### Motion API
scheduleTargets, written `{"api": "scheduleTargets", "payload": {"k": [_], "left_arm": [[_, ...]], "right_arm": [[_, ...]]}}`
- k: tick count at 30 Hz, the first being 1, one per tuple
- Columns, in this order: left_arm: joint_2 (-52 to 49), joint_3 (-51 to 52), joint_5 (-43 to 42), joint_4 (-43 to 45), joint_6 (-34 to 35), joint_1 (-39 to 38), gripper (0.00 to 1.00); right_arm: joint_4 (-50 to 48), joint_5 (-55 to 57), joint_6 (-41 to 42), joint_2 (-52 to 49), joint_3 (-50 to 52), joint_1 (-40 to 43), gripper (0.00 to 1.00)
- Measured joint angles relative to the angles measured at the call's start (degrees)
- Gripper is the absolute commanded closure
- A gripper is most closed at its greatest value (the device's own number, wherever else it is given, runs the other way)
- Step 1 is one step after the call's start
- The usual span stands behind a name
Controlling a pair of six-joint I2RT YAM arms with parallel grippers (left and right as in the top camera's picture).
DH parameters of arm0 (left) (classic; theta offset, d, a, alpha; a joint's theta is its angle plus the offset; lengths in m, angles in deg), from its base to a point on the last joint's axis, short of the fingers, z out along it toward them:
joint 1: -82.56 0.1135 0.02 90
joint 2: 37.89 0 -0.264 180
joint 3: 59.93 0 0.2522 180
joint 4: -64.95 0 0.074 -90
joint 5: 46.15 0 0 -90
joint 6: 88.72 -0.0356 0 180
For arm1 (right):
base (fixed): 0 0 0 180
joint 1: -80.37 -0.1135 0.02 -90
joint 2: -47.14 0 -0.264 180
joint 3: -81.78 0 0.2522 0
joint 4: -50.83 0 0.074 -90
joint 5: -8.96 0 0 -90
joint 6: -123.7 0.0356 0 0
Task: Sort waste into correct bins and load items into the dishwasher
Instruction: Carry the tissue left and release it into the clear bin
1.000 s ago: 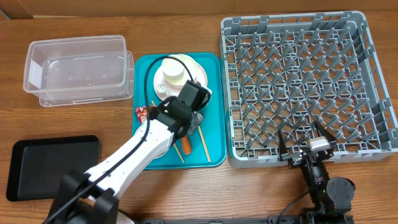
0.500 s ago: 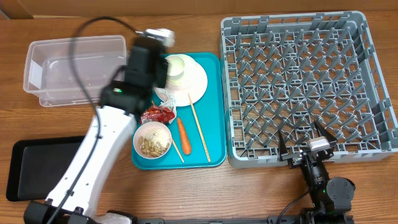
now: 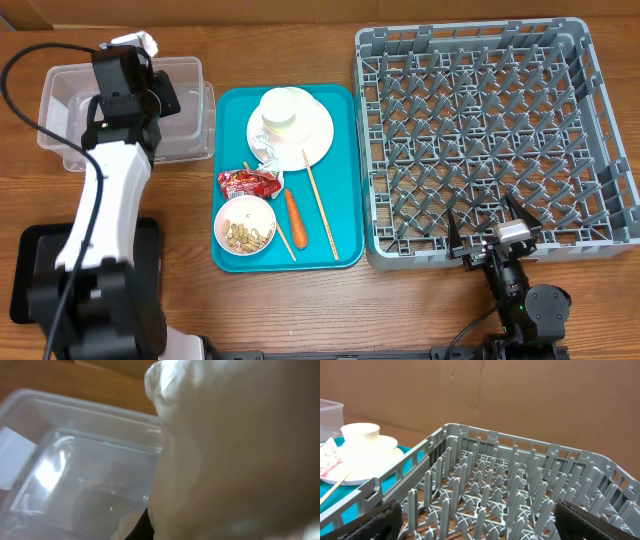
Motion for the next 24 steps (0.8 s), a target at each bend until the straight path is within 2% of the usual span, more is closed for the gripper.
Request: {"api": "scheduleTargets", "payload": {"k": [2, 3, 7, 11, 14, 17, 22, 24], "left_arm": [[-2.82, 0.00, -0.94, 1.14, 0.02, 0.72, 0.84], [-3.85, 0.00, -1.14, 1.46, 0.17, 0.96, 0.83], [-6.40, 0.00, -1.97, 1.97, 0.50, 1.73, 0.83], [-6.40, -0.02, -2.01, 2.14, 0.66, 1.81, 0.79], [-6.45, -0.02, -2.16, 2.12, 0.90, 1.81, 0.83], [-6.60, -0.02, -2.19, 1.90, 0.81, 1.81, 0.76], [-6.97, -0.04, -2.40, 1.68, 1.07, 2.34, 0.75], [-6.86, -0.42, -2.43, -0.17, 1.05, 2.80, 0.69]], "right_arm": [[0.02, 0.00, -0.02, 0.00, 0.00, 0.00, 0.00], [0.00, 0.00, 0.00, 0.00, 0.00, 0.00, 0.00], [0.00, 0.00, 0.00, 0.00, 0.00, 0.00, 0.00], [0.00, 0.00, 0.02, 0.00, 0.00, 0.00, 0.00], [0.02, 0.00, 0.00, 0.00, 0.00, 0.00, 0.00], [-0.02, -0.02, -0.02, 0.00, 0.00, 0.00, 0.00], [-0.02, 0.00, -0.02, 0.00, 0.00, 0.00, 0.00], [0.02, -0.02, 0.00, 0.00, 0.00, 0.00, 0.00]]}}
